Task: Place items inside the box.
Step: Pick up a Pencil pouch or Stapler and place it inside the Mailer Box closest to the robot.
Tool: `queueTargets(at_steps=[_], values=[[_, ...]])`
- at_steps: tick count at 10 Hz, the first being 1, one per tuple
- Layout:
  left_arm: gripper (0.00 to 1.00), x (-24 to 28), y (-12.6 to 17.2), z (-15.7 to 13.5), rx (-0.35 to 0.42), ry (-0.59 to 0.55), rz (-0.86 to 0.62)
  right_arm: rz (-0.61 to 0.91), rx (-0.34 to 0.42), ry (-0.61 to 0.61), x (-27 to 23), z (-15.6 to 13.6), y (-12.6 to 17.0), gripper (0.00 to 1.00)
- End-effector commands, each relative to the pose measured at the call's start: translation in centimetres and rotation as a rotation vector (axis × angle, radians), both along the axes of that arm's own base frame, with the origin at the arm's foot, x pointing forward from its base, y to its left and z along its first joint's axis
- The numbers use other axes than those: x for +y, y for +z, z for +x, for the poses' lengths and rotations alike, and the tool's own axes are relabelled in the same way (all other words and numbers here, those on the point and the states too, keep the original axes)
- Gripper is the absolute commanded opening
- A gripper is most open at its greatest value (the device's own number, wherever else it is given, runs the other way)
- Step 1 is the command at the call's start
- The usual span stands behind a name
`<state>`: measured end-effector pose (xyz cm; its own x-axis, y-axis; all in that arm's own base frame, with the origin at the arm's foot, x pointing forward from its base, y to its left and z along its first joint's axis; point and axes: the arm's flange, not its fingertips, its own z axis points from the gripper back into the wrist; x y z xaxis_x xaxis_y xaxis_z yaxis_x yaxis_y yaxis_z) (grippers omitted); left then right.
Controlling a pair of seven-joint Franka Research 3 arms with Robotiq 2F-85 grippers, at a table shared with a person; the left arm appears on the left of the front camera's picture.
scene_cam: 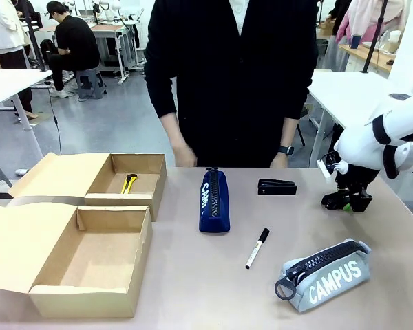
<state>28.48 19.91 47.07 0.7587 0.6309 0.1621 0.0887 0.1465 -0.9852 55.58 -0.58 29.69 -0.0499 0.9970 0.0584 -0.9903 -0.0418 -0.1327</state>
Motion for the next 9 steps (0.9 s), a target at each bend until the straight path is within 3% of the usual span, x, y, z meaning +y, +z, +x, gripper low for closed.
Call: queueTargets(at_steps=[1,6,8,9], values=[[1.00,-0.2,0.0,-0.1,-0.027,-0.002,-0.004,-0.024,0.030,0.003,-0.2,0.1,-0.3,0.00],[1.00,-0.2,0.0,-0.1,-0.027,-0.002,-0.004,0.037,0.067,-0.029,-1.0,-0.5,1.0,0.00],[1.00,-0.2,0.0,-0.1,-0.027,-0.002,-0.004,0.092,0.067,-0.182,-1.3,-3.6,5.6,0.00],[1.00,-0.2,0.0,-0.1,-0.027,-0.002,-0.004,0.110,0.056,-0.322,-1.8,-6.6,9.1,0.00]])
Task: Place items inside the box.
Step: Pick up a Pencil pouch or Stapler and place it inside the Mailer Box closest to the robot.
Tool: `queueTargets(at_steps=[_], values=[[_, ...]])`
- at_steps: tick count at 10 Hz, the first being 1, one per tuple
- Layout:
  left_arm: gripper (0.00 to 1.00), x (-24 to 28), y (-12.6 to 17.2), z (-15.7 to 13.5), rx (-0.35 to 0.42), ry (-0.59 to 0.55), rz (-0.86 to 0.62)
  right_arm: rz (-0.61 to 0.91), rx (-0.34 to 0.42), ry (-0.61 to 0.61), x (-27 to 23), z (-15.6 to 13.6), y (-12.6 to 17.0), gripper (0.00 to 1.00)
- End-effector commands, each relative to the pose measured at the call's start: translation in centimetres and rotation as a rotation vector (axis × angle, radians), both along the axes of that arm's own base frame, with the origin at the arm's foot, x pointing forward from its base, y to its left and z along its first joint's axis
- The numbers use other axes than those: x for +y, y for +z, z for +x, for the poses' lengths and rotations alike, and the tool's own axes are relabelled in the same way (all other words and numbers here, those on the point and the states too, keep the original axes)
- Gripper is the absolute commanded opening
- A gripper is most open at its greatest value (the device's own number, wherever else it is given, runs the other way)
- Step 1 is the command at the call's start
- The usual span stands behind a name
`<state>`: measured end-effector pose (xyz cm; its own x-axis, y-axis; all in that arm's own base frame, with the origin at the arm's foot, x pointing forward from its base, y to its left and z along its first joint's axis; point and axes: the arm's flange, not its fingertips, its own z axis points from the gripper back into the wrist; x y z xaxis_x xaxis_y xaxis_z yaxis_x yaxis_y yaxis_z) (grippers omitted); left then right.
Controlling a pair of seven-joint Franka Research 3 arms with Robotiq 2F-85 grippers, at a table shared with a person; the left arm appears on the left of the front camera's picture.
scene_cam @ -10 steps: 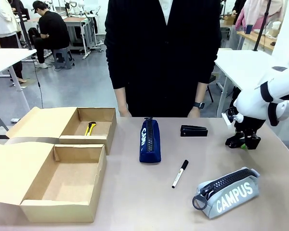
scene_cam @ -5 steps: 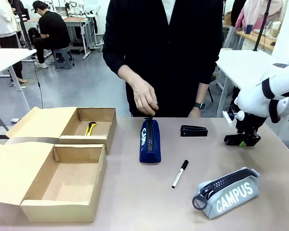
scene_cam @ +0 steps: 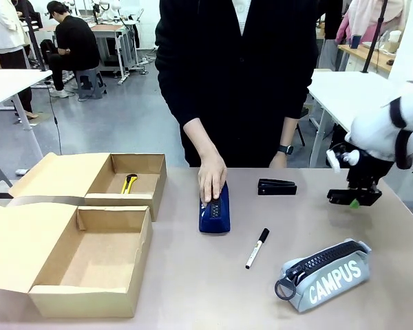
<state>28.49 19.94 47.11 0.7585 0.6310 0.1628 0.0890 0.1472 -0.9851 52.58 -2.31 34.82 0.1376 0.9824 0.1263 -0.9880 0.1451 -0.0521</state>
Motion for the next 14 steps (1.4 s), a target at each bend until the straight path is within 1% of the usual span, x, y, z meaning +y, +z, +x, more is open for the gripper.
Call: queueTargets(at_steps=[1,2,3,4,5,6,7,8,11,12,14], values=[[1.00,-0.2,0.0,-0.1,-0.027,-0.002,-0.005,0.120,0.055,-0.209,0.2,-6.7,6.7,0.00],[1.00,-0.2,0.0,-0.1,-0.027,-0.002,-0.005,0.184,0.066,-0.247,0.9,-9.7,8.7,0.00],[1.00,-0.2,0.0,-0.1,-0.027,-0.002,-0.005,0.242,0.071,-0.314,1.8,-12.0,9.9,0.00],[1.00,-0.2,0.0,-0.1,-0.027,-0.002,-0.005,0.343,0.080,-0.338,3.7,-14.3,10.9,0.00],[1.00,-0.2,0.0,-0.1,-0.027,-0.002,-0.005,0.359,0.096,-0.359,5.9,-16.1,11.3,0.00],[1.00,-0.2,0.0,-0.1,-0.027,-0.002,-0.005,0.393,0.089,-0.397,7.9,-17.8,11.8,0.00],[1.00,-0.2,0.0,-0.1,-0.027,-0.002,-0.005,0.487,0.140,-0.319,9.8,-19.4,12.4,0.00],[1.00,-0.2,0.0,-0.1,-0.027,-0.002,-0.005,0.358,0.126,-0.336,5.7,-16.7,12.1,0.00],[1.00,-0.2,0.0,-0.1,-0.027,-0.002,-0.005,0.358,0.126,-0.336,5.7,-16.7,12.1,0.00],[1.00,-0.2,0.0,-0.1,-0.027,-0.002,-0.005,0.374,0.141,-0.339,6.5,-17.9,11.9,0.44],[1.00,-0.2,0.0,-0.1,-0.027,-0.002,-0.005,0.455,0.192,-0.371,13.1,-19.2,13.5,0.44]])
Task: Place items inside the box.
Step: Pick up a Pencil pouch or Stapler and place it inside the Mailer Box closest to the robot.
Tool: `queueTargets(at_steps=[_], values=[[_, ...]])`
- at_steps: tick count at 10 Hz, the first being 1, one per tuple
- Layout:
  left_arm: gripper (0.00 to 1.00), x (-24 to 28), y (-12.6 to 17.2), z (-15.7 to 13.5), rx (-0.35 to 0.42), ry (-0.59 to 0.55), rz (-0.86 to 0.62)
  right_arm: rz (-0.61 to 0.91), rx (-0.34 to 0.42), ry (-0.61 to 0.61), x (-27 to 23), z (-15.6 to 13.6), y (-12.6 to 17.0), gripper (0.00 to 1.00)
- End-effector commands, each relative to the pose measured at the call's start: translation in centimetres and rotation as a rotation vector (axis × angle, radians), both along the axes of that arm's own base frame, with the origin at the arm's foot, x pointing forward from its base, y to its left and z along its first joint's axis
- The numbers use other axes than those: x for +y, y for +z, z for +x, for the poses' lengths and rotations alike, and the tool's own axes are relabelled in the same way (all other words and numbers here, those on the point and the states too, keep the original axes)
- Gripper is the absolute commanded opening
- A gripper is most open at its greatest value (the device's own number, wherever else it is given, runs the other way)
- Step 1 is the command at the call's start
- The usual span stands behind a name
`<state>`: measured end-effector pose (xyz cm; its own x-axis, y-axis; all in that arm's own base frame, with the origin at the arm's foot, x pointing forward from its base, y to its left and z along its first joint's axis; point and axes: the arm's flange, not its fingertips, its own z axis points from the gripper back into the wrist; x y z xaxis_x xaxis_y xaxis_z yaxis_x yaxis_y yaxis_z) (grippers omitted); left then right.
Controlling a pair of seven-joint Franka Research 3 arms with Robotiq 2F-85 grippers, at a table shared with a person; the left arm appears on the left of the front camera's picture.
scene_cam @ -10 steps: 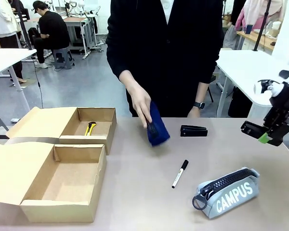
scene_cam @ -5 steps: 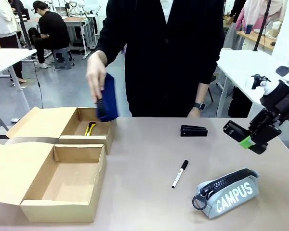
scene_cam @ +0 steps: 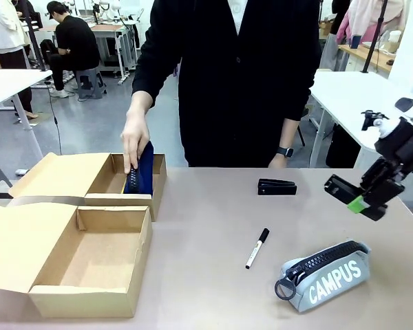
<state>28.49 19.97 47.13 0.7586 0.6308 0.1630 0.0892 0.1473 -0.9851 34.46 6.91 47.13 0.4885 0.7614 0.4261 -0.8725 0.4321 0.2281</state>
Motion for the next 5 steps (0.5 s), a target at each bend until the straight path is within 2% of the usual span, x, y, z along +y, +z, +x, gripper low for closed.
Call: queueTargets(at_steps=[1,3,4,5], values=[[1.00,-0.2,0.0,-0.1,-0.027,-0.002,-0.005,0.212,0.063,-0.192,8.8,-1.8,2.6,0.44],[1.00,-0.2,0.0,-0.1,-0.027,-0.002,-0.005,0.203,0.190,-0.289,19.0,-2.2,2.3,0.44],[1.00,-0.2,0.0,-0.1,-0.027,-0.002,-0.005,0.201,0.234,-0.291,24.0,-2.3,1.6,0.44],[1.00,-0.2,0.0,-0.1,-0.027,-0.002,-0.005,0.161,0.268,-0.367,29.8,-2.4,-0.1,0.44]])
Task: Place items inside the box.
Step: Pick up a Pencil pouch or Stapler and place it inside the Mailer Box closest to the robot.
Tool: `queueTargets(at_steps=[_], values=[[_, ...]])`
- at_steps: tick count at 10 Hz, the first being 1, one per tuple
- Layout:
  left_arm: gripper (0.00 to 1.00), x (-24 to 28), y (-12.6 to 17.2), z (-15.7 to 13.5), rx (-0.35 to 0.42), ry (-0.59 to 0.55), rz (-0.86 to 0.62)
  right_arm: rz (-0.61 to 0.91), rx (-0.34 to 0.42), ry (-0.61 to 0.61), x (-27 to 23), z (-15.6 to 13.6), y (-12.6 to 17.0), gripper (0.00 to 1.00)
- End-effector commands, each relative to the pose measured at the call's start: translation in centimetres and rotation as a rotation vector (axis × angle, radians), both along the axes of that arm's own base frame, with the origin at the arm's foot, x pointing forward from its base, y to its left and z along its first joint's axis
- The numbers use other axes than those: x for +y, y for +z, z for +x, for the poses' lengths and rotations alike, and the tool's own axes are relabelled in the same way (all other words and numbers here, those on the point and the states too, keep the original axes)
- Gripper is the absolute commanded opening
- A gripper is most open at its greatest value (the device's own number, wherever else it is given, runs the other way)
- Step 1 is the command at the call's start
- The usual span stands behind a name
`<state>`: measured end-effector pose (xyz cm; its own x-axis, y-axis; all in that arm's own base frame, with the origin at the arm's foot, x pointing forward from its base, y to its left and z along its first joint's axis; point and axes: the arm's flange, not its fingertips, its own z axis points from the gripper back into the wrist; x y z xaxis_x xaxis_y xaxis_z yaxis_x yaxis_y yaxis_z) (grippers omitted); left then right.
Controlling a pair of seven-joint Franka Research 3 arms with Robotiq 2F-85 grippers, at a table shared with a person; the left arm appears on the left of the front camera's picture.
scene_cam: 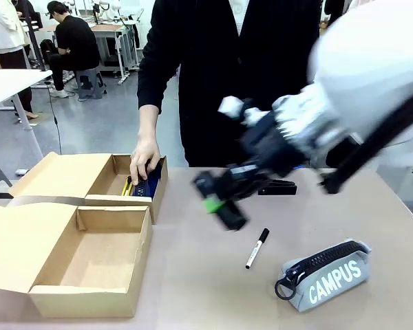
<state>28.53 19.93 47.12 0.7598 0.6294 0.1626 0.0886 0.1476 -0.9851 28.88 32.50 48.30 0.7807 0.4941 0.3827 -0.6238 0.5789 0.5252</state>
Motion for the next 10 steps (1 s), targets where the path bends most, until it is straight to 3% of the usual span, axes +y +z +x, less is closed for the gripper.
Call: queueTargets(at_steps=[1,3,4,5,6,8,9,10], values=[[1.00,-0.2,0.0,-0.2,-0.028,0.000,-0.006,-0.041,0.048,-0.102,7.4,3.1,-2.2,0.44],[1.00,-0.2,0.0,-0.2,-0.028,0.000,-0.006,-0.044,0.014,-0.239,15.5,1.9,-5.2,0.44],[1.00,-0.2,0.0,-0.2,-0.028,0.000,-0.006,-0.057,0.025,-0.204,18.2,0.9,-6.4,0.44],[1.00,-0.2,0.0,-0.2,-0.028,0.000,-0.006,-0.085,0.010,-0.093,19.5,0.7,-6.9,0.44],[1.00,-0.2,0.0,-0.2,-0.028,0.000,-0.006,-0.016,0.040,-0.183,15.1,0.5,-6.7,0.44],[1.00,-0.2,0.0,-0.2,-0.028,0.000,-0.006,-0.016,0.040,-0.183,15.1,0.5,-6.7,0.44],[1.00,-0.2,0.0,-0.2,-0.028,0.000,-0.006,-0.040,0.040,-0.159,17.1,0.4,-8.1,0.44],[1.00,-0.2,0.0,-0.2,-0.028,0.000,-0.006,0.016,0.091,-0.252,16.7,-0.2,-7.8,0.44]])
